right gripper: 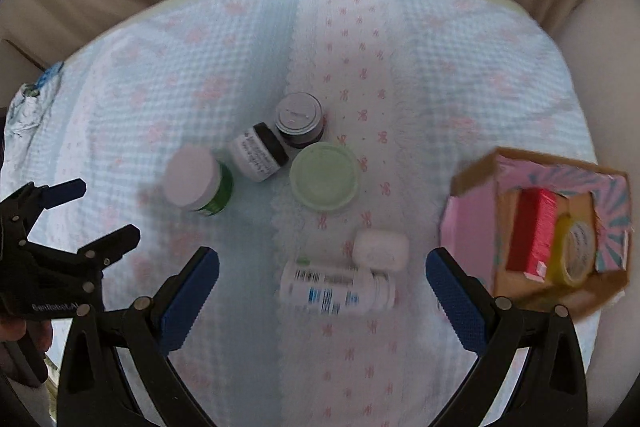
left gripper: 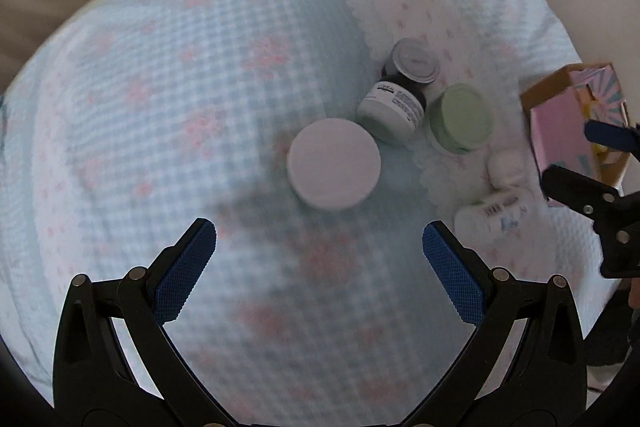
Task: Organize rigid objects
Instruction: 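Move both tools back over the remaining jars on the bed, then grasp the white-lidded jar with the left tool while the right tool grasps the pale green jar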
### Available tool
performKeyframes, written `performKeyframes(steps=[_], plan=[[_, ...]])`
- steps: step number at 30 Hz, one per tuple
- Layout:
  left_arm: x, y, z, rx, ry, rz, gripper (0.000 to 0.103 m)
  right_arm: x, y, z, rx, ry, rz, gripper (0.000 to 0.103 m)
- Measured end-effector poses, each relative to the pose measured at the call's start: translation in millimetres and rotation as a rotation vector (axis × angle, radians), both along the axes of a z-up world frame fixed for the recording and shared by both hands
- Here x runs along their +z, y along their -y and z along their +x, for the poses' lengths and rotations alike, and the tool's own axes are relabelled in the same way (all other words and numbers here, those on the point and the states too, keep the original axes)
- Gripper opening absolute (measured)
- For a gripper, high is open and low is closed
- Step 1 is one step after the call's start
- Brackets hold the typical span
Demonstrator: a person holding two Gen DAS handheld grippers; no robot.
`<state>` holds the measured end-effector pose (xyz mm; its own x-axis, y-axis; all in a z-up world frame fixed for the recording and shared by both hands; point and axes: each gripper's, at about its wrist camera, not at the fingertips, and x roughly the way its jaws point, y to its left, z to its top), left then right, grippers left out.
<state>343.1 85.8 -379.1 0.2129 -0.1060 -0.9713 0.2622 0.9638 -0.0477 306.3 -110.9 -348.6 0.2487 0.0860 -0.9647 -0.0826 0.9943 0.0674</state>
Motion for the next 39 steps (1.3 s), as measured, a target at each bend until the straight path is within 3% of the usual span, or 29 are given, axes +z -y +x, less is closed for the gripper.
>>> performKeyframes(steps=[10, 13, 16, 19, 22, 24, 27, 34, 39], plan=[[-77.8, 23.3, 39.6, -0.007, -0.117, 0.02, 0.102, -85.0, -5.6, 60.5, 0.058, -0.139, -0.031, 0.103], [-88.2, 26.4, 43.5, 0.0, -0.139, 0.01, 0.09, -100.6, -6.6, 68.0, 0.066, -0.171, -0.046, 0.103], [-95.0, 31.3, 47.4, 0.01, -0.153, 0.007, 0.086, -114.1, -5.3, 75.5, 0.067, -0.219, -0.038, 0.097], [-99.0, 36.1, 49.1, 0.016, -0.16, 0.006, 0.082, -122.1, -4.7, 80.4, 0.063, -0.248, -0.032, 0.094], [-106.0, 41.8, 53.9, 0.027, -0.167, 0.025, 0.07, -128.8, -7.4, 86.1, 0.08, -0.263, -0.026, 0.081], [-107.3, 42.5, 54.6, 0.035, -0.162, 0.024, 0.068, -131.5, -9.1, 87.7, 0.09, -0.27, -0.041, 0.068], [-104.9, 34.8, 53.2, 0.064, -0.153, -0.01, 0.068, -131.0, -12.4, 89.4, 0.085, -0.275, -0.032, 0.067], [-95.2, 28.6, 41.9, 0.062, -0.131, -0.005, 0.068, -127.1, -20.4, 79.2, 0.08, -0.257, -0.036, 0.067], [-71.8, 20.2, 31.8, 0.068, -0.093, -0.017, 0.068, -109.1, -13.1, 74.4, 0.066, -0.23, -0.032, 0.067]])
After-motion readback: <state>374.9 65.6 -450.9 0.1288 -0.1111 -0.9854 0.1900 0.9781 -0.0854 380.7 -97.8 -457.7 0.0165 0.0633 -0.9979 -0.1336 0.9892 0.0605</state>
